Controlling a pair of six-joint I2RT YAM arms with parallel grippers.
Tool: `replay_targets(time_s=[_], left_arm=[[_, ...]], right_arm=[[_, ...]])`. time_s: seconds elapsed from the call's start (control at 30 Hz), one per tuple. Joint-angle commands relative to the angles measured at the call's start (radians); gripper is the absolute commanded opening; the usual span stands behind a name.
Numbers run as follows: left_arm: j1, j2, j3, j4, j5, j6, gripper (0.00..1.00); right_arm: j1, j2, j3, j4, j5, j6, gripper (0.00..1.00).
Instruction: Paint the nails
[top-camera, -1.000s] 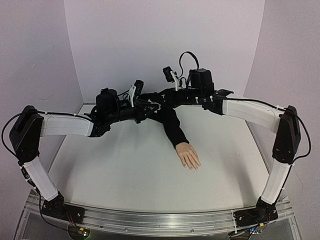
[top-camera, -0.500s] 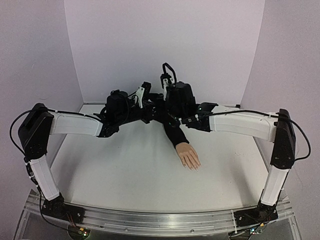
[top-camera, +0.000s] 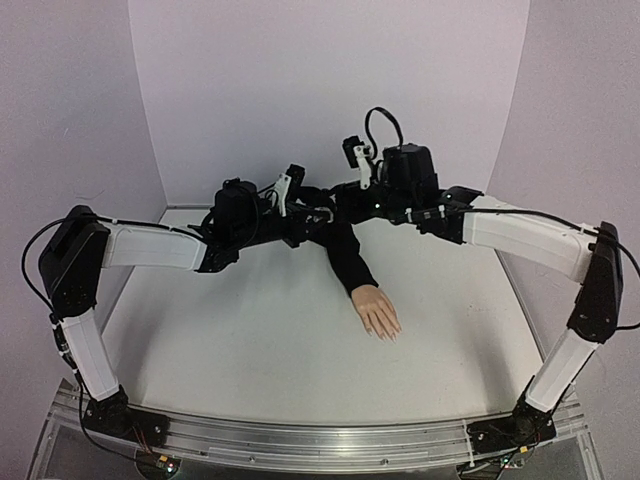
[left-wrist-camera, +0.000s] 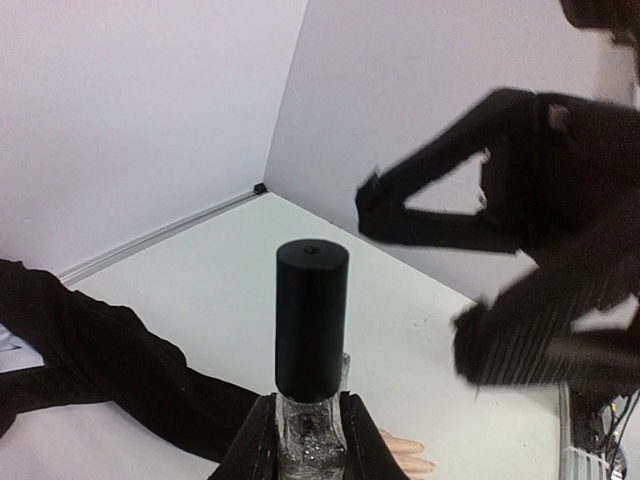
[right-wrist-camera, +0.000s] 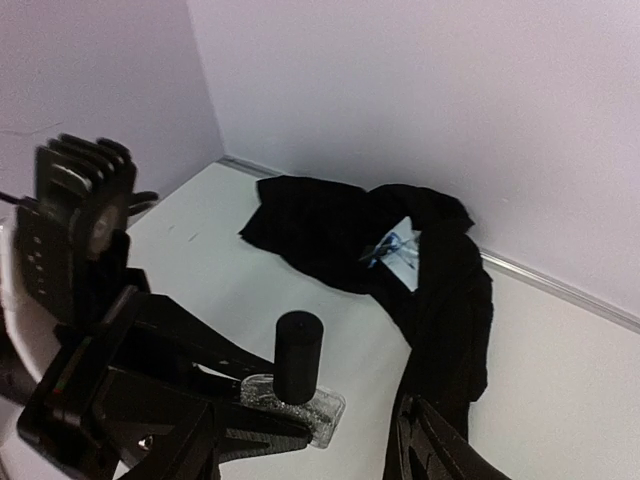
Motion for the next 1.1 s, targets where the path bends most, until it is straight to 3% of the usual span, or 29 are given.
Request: replay_targets(time_s=[0.0,0.13,0.3,0.37,0.5,0.63,0.7,0.77,0.9,0.93,0.97,1.07], left_arm=[[-0.005,-0.062,-0.016,0.053,0.169,-0.001,0.00],[-0.005,-0.061,-0.014,0.065,0.249,-0.013,0.00],[-0.004,-0.067,-0.020,0.078,0.276,-0.019,0.00],[-0.005,-0.065,-0.018,0.078,0.285,-0.017,0.00],[-0.004,-0.064,-0.007,0.072,0.293,-0.013,0.00],[-0.005,-0.065,0.001,0.053,0.268,-0.001,0.00],[-0.005,-0.067,0.000,0.046,0.221,0.001,0.00],[-0.005,-0.070,0.002,0.036,0.090,-0.004,0.00],[-0.013,-0.066,0.023,0.006,-0.277,-0.036,0.00],[-0.014,-0.061,0.035,-0.003,-0.332,-0.037,0.00],[-0.018,-0.056,0.043,-0.003,-0.396,-0.035,0.00],[-0.026,-0.048,0.052,-0.001,-0.434,-0.017,0.00]], right_arm=[[-0.110,-0.061,-0.013,-0.001,-0.504,0.001,0.61],[-0.154,-0.024,0.025,-0.002,-0.710,0.015,0.54],[-0.164,0.026,0.062,-0.002,-0.815,0.032,0.40],[-0.164,0.045,0.077,-0.001,-0.843,0.041,0.38],[-0.165,0.076,0.094,0.000,-0.856,0.047,0.23],[-0.165,0.087,0.099,0.003,-0.847,0.049,0.00],[-0.161,0.086,0.096,0.003,-0.806,0.058,0.00],[-0.140,0.067,0.065,0.009,-0.657,0.052,0.00],[0.068,0.037,0.003,0.031,0.396,0.027,0.00],[0.115,0.061,0.031,0.022,0.590,0.028,0.00],[0.150,0.089,0.059,-0.004,0.713,0.046,0.00],[0.194,0.132,0.147,-0.055,0.744,0.089,0.00]])
